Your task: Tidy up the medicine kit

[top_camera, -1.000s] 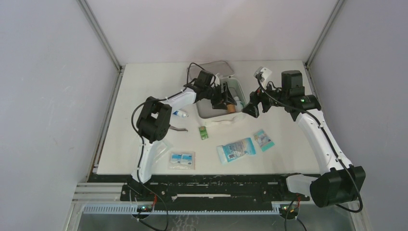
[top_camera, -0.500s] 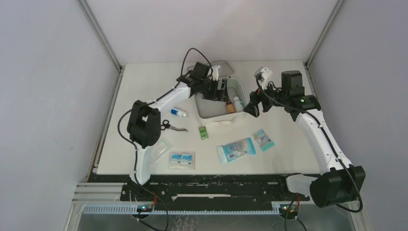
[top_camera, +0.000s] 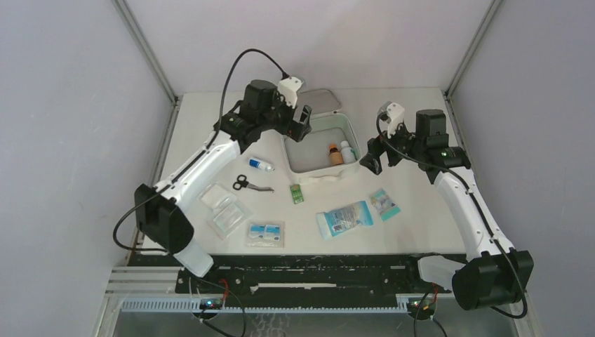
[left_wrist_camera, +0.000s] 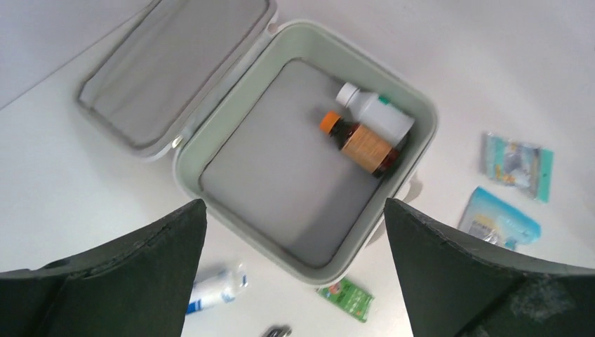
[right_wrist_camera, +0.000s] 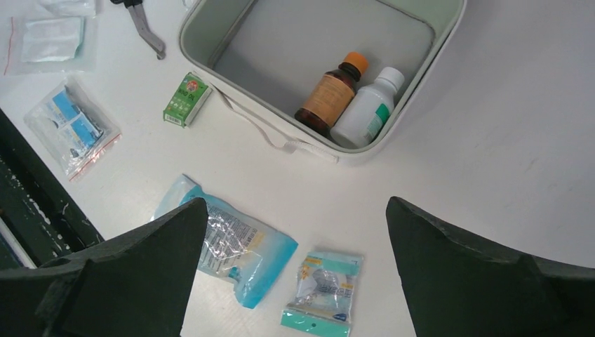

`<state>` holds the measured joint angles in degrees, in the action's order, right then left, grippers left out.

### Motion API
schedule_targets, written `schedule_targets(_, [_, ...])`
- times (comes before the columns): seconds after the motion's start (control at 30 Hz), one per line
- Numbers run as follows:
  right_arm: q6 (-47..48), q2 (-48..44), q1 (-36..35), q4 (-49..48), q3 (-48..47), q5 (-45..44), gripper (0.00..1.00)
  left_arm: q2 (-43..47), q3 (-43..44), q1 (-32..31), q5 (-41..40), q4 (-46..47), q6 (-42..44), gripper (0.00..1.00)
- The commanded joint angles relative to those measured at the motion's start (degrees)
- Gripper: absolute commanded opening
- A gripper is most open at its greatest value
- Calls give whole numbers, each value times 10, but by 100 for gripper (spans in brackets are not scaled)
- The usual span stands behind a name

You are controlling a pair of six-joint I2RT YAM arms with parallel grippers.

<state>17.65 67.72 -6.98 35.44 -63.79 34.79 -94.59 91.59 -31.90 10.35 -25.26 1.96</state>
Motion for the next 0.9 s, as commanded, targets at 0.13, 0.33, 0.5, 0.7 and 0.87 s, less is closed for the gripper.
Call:
schedule_targets(0.13, [-8,-40,4,-57,16,21,100,146,-138,5,-38,36,107,100])
schedule_targets(0.33, [-5,-48,5,-70,29,35,100,217,-228,7,3,0,154,100])
schedule_targets(0.5, [-14,-38,6,-77,31,42,99,239,-296,8,29,-53,226,100])
schedule_targets(0.7, [-36,-26,-8,-95,38,50,96,242,-356,22,4,-46,273,100])
schedule_targets(0.87, [-16,-19,-36,-83,38,45,96,225,-379,38,-17,-37,316,99])
